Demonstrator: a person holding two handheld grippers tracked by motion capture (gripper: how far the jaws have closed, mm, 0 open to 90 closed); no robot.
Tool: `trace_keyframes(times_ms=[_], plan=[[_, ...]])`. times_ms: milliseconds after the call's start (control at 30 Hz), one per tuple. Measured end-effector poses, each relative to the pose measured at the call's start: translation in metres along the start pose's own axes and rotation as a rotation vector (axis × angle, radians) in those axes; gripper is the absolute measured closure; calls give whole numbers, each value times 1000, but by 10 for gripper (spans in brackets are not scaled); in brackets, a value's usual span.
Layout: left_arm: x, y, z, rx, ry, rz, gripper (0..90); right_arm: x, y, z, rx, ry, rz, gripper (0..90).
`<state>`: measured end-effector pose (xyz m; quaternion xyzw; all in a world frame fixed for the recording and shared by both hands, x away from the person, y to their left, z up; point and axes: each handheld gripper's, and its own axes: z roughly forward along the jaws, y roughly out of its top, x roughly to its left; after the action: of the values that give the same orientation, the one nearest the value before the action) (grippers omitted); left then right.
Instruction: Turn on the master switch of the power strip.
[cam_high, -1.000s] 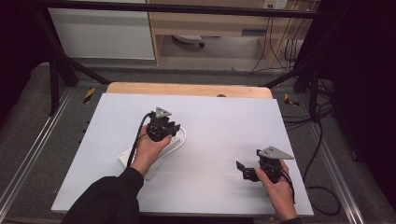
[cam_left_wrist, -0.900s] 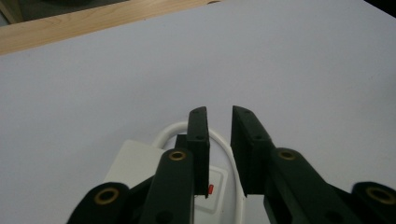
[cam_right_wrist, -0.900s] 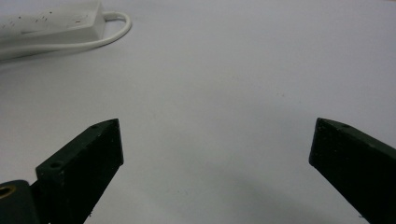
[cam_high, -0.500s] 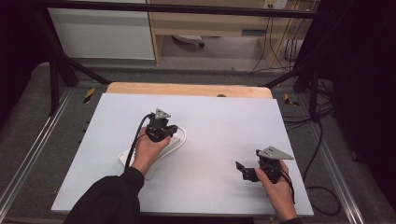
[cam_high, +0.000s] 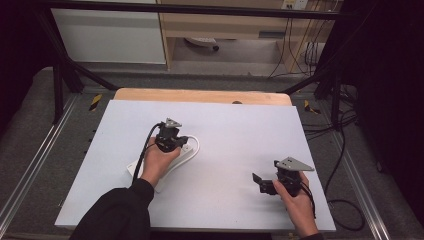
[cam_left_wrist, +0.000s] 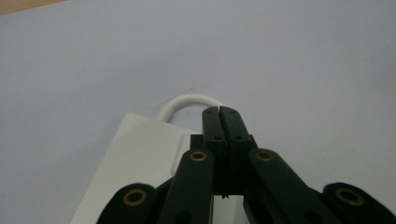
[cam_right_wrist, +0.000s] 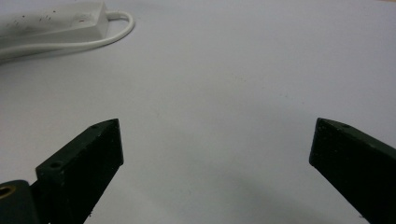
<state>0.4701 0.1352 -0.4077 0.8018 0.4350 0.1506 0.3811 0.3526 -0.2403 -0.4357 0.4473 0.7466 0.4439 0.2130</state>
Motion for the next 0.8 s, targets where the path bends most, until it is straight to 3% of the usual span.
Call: trace_keyframes(times_ms=[433,800], plan=[[4,-3,4,34,0,-2,900,1,0,0,4,-1,-5,33],[2,-5,9,65,1,22,900,2,0,1,8,2,-10,32]])
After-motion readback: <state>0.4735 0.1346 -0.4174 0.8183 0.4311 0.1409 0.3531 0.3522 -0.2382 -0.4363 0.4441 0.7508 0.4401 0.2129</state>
